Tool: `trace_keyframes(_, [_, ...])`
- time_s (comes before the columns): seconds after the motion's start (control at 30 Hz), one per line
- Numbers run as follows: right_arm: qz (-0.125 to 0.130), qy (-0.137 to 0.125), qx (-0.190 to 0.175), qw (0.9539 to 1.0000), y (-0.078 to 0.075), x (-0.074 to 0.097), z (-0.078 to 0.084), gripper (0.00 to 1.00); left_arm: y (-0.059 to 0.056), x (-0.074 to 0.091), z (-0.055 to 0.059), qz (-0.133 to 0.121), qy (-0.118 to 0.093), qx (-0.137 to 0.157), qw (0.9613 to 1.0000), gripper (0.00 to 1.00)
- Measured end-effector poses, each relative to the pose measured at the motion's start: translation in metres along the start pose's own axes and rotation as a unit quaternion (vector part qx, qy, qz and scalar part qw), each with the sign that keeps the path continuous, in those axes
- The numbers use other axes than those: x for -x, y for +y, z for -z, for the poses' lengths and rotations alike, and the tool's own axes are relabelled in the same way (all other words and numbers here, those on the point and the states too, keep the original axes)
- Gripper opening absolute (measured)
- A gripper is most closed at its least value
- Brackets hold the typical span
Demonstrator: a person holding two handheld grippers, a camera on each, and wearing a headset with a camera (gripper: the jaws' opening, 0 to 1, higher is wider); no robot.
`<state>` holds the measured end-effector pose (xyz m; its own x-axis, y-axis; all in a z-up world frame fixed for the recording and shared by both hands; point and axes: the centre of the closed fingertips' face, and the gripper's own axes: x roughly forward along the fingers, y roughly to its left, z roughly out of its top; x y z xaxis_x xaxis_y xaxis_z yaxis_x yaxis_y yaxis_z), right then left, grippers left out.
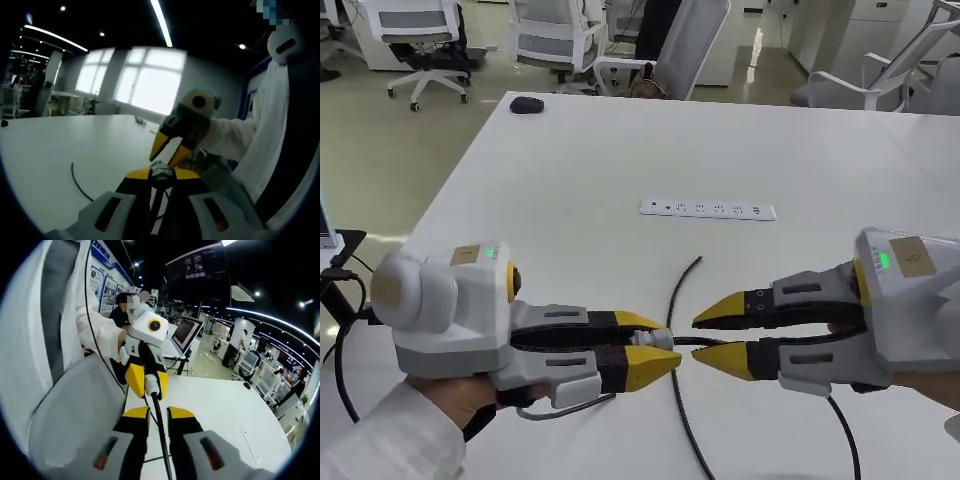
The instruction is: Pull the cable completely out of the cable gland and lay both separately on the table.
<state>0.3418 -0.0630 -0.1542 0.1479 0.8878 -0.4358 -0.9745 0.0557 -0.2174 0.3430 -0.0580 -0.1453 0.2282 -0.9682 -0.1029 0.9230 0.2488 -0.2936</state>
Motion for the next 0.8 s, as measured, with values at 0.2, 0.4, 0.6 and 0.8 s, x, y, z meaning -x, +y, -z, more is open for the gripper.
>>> trace_keyframes(0.2, [-0.004, -0.002, 0.004, 1.0000, 0.001, -0.004, 0.000, 0.04, 0.000, 0.000, 0.000, 0.001, 0.000, 0.000, 1.0000, 0.17])
trace_keyframes(0.4, [-0.005, 0.004, 0.015, 0.9999, 0.000, -0.005, 0.001, 0.03, 0.001, 0.001, 0.000, -0.001, -0.001, 0.000, 1.0000, 0.17])
trace_keyframes(0.6, [-0.002, 0.005, 0.014, 0.9999, -0.002, -0.006, 0.004, 0.03, 0.002, 0.001, -0.002, -0.004, -0.004, 0.002, 1.0000, 0.17])
trace_keyframes(0.8, [0.009, 0.005, -0.002, 0.9999, -0.006, -0.002, 0.014, 0.03, 0.005, 0.006, -0.002, -0.009, -0.009, 0.005, 0.9999, 0.17])
